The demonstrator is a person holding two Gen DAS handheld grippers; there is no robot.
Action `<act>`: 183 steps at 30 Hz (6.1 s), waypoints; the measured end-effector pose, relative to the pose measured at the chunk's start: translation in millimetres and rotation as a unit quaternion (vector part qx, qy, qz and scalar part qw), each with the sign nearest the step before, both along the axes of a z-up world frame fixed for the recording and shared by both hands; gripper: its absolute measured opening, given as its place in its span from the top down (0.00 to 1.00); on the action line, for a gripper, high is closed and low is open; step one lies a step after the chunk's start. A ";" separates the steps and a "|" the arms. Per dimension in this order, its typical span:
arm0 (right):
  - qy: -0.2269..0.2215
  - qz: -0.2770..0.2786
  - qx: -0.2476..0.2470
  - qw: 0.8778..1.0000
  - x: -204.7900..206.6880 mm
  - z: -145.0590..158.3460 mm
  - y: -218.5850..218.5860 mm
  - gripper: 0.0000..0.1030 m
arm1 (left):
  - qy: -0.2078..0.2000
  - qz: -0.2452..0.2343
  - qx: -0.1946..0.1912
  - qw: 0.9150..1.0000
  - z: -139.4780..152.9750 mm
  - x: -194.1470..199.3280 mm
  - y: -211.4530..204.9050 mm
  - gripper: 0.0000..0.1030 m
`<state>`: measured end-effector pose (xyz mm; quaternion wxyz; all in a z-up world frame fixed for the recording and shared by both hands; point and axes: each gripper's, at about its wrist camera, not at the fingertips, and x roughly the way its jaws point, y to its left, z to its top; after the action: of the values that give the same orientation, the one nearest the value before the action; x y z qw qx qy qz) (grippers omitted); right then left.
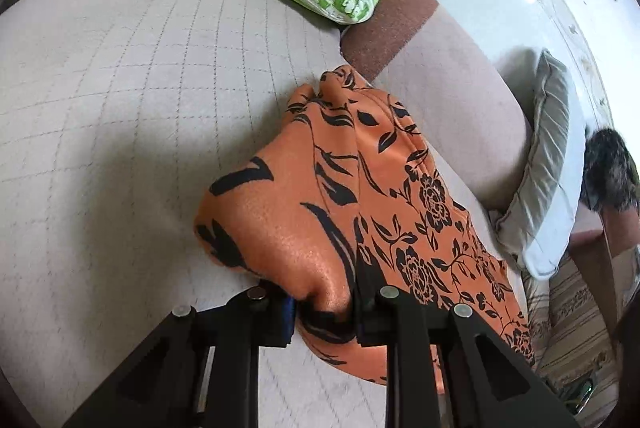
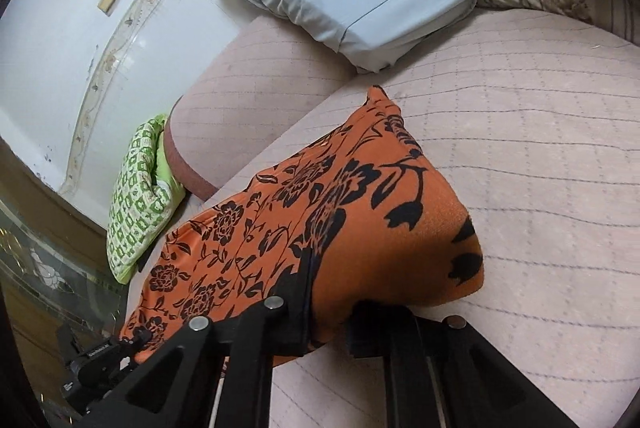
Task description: Fold small clothes
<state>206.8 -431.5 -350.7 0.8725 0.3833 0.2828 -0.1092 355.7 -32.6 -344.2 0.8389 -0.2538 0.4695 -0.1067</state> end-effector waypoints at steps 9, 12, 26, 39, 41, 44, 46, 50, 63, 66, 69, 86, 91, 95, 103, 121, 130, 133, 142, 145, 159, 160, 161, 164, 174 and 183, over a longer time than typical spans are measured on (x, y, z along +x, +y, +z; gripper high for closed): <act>0.002 0.002 0.000 1.000 -53.4 -2.1 0.7 0.88 | 0.017 -0.014 0.005 1.000 -5.5 -41.5 10.6 0.79; 0.014 0.003 0.011 1.000 -62.5 -6.6 2.9 0.88 | 0.065 -0.005 0.013 0.998 -24.5 -45.0 17.2 0.77; 0.246 0.119 -0.081 0.959 -38.3 30.4 35.9 0.78 | 0.088 0.081 0.029 0.992 -9.0 -17.7 68.4 0.59; 0.083 0.303 -0.007 0.949 183.1 19.8 203.2 0.78 | 0.078 0.042 0.122 0.989 -12.1 -0.8 69.9 0.54; 0.080 0.297 0.037 0.951 215.1 -0.9 205.6 0.78 | 0.083 0.033 0.137 0.987 -16.4 -0.3 67.8 0.54; 0.099 0.265 0.062 0.957 266.2 -33.5 203.0 0.78 | 0.091 0.033 0.154 0.983 -22.2 4.5 67.0 0.54; 0.114 0.225 0.092 0.963 288.0 -56.1 191.6 0.81 | 0.101 0.033 0.157 0.982 -27.9 7.2 72.1 0.54; 0.095 0.196 0.110 0.970 282.6 -45.0 176.9 0.76 | 0.096 0.030 0.162 0.982 -26.7 5.7 73.0 0.54; 0.040 0.337 0.204 0.918 145.7 -24.2 220.3 0.76 | 0.097 0.075 0.156 0.980 -16.1 -25.3 98.4 0.53; 0.103 0.328 0.197 0.918 147.0 -63.7 245.8 0.79 | 0.100 0.064 0.189 0.975 -24.1 -29.6 90.4 0.54; 0.090 0.313 0.198 0.924 136.5 -72.0 243.6 0.79 | 0.096 0.054 0.205 0.973 -22.1 -33.7 82.9 0.53; 0.006 0.224 0.105 0.969 0.3 -12.1 119.3 0.43 | 0.121 0.089 0.004 0.989 -20.6 -122.9 70.6 0.35; 0.054 0.234 0.104 0.965 12.6 -35.3 124.1 0.43 | 0.103 0.078 -0.037 0.991 -23.3 -121.4 56.1 0.18; 0.071 0.234 0.130 0.961 12.6 -54.3 116.2 0.44 | 0.074 0.097 -0.049 0.991 -26.2 -104.2 51.2 0.11; 0.080 0.235 0.117 0.962 14.0 -55.7 120.6 0.44 | 0.041 0.058 -0.029 0.997 -34.8 -65.0 36.7 0.61; 0.013 0.210 0.110 0.971 11.4 -37.0 106.1 0.58 | -0.067 0.010 0.039 0.997 12.4 -69.4 7.8 0.74; 0.081 0.218 0.123 0.965 27.6 -60.2 94.8 0.71 | -0.135 -0.039 0.062 0.988 41.9 -76.4 -27.4 0.76; 0.074 0.219 0.121 0.965 23.4 -50.3 80.2 0.71 | -0.172 -0.076 0.057 0.981 60.3 -83.9 -53.8 0.76; -0.036 0.143 0.179 0.973 -20.6 -24.9 -26.9 0.55 | -0.209 -0.267 0.070 0.938 58.0 -118.8 -200.5 0.75; -0.062 0.120 0.239 0.962 -25.6 -32.4 -57.4 0.32 | -0.157 -0.344 0.088 0.922 25.2 -118.6 -238.3 0.71; 0.009 0.154 0.262 0.953 6.5 -54.2 -36.5 0.31 | -0.114 -0.266 -0.060 0.955 42.0 -48.8 -122.8 0.34; 0.014 0.155 0.259 0.953 11.2 -54.8 -32.0 0.31 | -0.098 -0.257 -0.036 0.961 33.6 -46.2 -122.8 0.34; 0.018 0.157 0.262 0.952 13.6 -58.5 -27.6 0.31 | -0.081 -0.247 -0.017 0.965 24.6 -43.5 -121.0 0.34; 0.032 0.164 0.277 0.946 26.5 -64.4 -13.2 0.31 | -0.031 -0.236 0.002 0.971 -2.0 -37.2 -111.4 0.34; -0.051 0.150 0.076 0.984 0.2 15.6 28.5 0.80 | -0.015 -0.227 -0.016 0.974 -1.9 -39.2 -104.7 0.34; 0.056 0.059 0.088 0.993 -58.1 -24.9 -43.0 0.75 | -0.031 -0.301 0.096 0.948 -17.2 -76.7 -178.1 0.33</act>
<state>148.7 -474.5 -375.6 0.8229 0.4350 0.3617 -0.0536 279.0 -210.7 -361.4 0.8022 -0.0153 0.5057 -0.3169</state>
